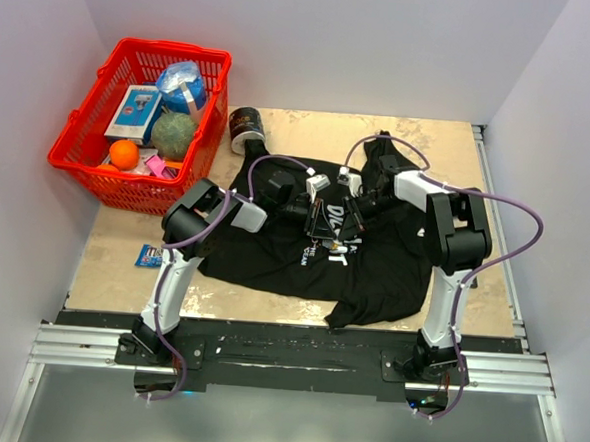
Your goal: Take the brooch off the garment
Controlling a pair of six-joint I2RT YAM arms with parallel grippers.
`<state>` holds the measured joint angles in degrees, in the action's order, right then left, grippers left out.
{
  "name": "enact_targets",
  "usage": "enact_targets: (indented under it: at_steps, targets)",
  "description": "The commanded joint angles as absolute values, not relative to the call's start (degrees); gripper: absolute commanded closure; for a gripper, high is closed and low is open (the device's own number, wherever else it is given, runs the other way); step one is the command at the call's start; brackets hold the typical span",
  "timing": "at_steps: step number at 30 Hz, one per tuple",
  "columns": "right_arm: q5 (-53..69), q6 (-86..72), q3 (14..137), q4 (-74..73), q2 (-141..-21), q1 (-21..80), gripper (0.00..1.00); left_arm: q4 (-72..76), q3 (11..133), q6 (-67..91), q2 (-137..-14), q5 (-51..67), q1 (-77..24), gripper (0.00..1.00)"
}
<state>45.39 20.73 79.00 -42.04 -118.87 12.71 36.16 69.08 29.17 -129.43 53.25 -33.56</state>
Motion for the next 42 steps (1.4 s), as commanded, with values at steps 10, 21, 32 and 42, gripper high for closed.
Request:
enact_targets:
  at_steps: [10, 21, 32, 42]
  targets:
    - [52.9, 37.4, 84.9, -47.4, -115.1, 13.5, 0.68, 35.2, 72.0, 22.7, -126.3, 56.0, -36.0, 1.0]
    - [56.7, 53.6, 88.9, -66.1, -116.4, 11.4, 0.48, 35.9, 70.6, 22.8, -125.1, 55.6, -35.5, 1.0]
    - [46.5, 47.1, 74.3, -50.9, -104.8, 10.5, 0.48, 30.4, 69.2, 17.5, -119.7, 49.5, -35.2, 1.0]
    - [41.7, 41.5, 67.1, -35.2, -100.6, 10.8, 0.47, 26.0, 69.7, 13.7, -117.8, 47.6, -35.7, 1.0]
